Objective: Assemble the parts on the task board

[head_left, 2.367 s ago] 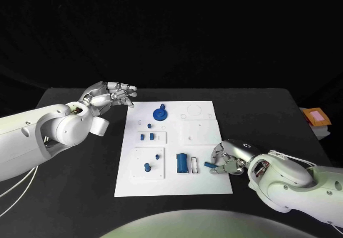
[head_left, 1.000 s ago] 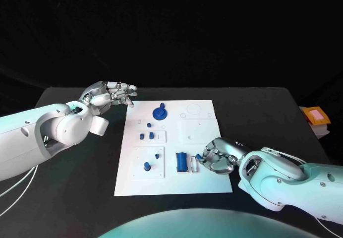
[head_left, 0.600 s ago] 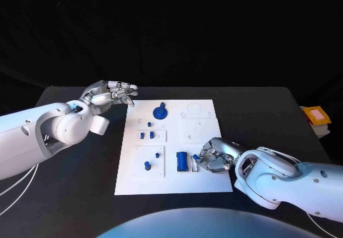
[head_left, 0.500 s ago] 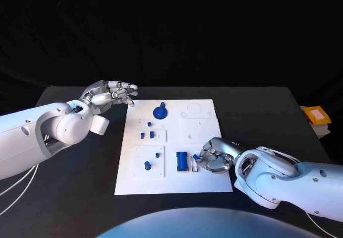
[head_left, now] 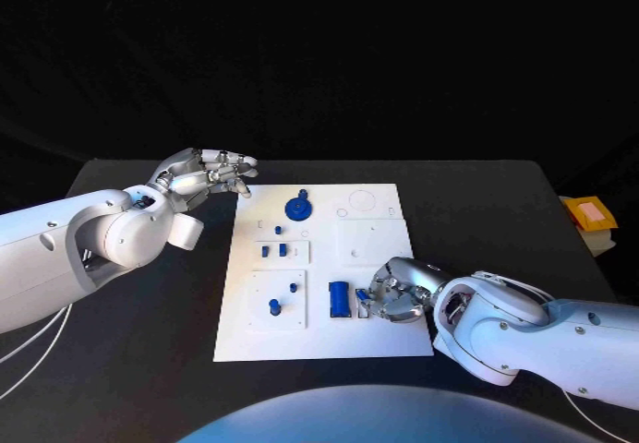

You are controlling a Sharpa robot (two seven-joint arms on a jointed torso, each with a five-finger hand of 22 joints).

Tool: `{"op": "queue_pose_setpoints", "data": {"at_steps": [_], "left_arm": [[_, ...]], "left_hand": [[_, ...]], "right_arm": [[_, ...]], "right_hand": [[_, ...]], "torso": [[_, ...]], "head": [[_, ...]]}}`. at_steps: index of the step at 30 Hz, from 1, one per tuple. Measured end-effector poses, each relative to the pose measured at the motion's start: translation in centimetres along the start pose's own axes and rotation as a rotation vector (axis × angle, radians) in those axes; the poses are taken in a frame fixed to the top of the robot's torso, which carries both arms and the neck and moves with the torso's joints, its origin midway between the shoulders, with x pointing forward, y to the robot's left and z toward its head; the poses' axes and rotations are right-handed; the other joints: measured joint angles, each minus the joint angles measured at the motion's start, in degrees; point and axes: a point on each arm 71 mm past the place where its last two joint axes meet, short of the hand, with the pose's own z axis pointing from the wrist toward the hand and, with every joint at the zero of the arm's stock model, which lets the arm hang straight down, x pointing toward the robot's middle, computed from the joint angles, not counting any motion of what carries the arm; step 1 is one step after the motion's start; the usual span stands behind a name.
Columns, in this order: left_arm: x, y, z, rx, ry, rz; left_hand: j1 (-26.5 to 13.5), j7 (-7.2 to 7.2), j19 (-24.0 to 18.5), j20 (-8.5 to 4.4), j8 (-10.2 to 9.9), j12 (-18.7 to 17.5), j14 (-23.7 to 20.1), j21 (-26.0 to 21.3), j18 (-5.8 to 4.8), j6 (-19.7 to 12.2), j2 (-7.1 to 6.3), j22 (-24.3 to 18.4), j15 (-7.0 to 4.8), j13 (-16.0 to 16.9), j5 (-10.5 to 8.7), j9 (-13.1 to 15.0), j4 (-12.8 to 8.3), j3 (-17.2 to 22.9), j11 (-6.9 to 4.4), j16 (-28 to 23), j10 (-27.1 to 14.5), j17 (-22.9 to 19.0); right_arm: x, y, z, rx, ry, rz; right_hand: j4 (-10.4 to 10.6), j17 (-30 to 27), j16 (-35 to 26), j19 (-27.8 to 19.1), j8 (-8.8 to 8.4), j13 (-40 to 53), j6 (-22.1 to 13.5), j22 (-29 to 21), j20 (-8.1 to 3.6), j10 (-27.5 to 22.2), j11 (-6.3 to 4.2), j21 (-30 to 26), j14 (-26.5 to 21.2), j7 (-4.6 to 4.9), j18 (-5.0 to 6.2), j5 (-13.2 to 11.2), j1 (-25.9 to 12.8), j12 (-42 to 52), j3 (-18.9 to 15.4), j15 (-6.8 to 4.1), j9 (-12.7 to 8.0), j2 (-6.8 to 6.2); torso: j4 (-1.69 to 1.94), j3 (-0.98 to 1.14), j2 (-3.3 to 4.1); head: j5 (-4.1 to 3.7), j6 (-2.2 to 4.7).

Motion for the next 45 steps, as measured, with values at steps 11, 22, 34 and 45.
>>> {"op": "queue_pose_setpoints", "data": {"at_steps": [11, 22, 34, 45], "left_arm": [[0.0, 0.0, 0.0, -0.002, 0.001, 0.0], [0.0, 0.0, 0.0, -0.004, 0.001, 0.0], [-0.1, 0.1, 0.0, -0.006, 0.0, 0.0], [-0.1, 0.1, 0.0, -0.007, 0.0, 0.0]], "left_hand": [[0.0, 0.0, 0.0, 0.0, 0.0, 0.0, 0.0, 0.0, 0.0, 0.0, 0.0, 0.08, 0.0, 0.0, 0.0, 0.0, 0.0, 0.0, 0.0, 0.0, 0.0, 0.0], [0.0, 0.0, 0.0, 0.0, 0.0, 0.0, 0.0, 0.23, 0.0, 0.0, 0.0, 0.32, 0.0, -0.07, 0.24, -0.01, 0.0, 0.0, 0.22, 0.0, -0.22, -0.06], [0.0, 0.0, 0.0, 0.0, 0.0, 0.0, 0.0, 0.44, -0.01, 0.0, 0.0, 0.38, 0.0, -0.07, 0.24, -0.01, 0.0, 0.0, 0.21, 0.0, -0.22, -0.06], [0.0, 0.0, 0.0, 0.0, 0.0, 0.0, 0.0, 0.43, 0.0, 0.0, 0.0, 0.47, 0.0, -0.06, 0.23, -0.01, -0.15, 0.15, 0.21, -0.23, -0.21, -0.05]], "right_arm": [[0.1, 0.0, 0.2, 0.002, 0.005, 0.0], [0.1, 0.0, 0.2, 0.002, 0.008, 0.002], [0.1, -0.1, -0.1, 0.003, 0.009, 0.004], [-0.3, -0.9, -0.5, 0.011, 0.003, 0.002]], "right_hand": [[3.66, 0.0, 0.0, 0.0, 0.09, 0.0, 1.3, -0.01, 0.0, 0.0, -0.01, 0.0, 0.0, -1.28, -0.01, 3.19, -3.71, 0.0, -5.89, 0.0, -0.43, -1.23], [8.94, -0.01, 0.0, 0.0, -0.25, -0.01, 1.64, -0.02, 0.0, 0.0, -0.01, -0.18, 0.0, -1.22, 0.0, 10.6, -5.25, 0.0, -13.6, 0.0, -0.89, -1.41], [8.59, -0.01, 0.0, 0.0, -0.47, -0.01, 1.67, -0.02, 0.0, 0.0, -0.01, -0.35, 0.0, -1.26, 0.0, 8.42, -4.61, 0.0, -16.28, 0.0, -1.15, -1.52], [6.72, -0.02, 0.0, 0.0, -1.13, -0.01, 1.45, 0.02, 0.0, 0.0, -0.01, -0.81, 0.0, -1.04, 0.0, 1.09, 4.12, -0.45, -19.24, 0.0, -1.62, -2.61]], "torso": [[0.0, -0.01, 0.0], [0.02, -0.03, 0.0], [0.01, -0.03, 0.0], [-0.03, 0.01, -0.05]], "head": [[-0.02, -0.01], [-0.08, -0.04], [-0.1, -0.19], [-0.04, -0.16]]}}
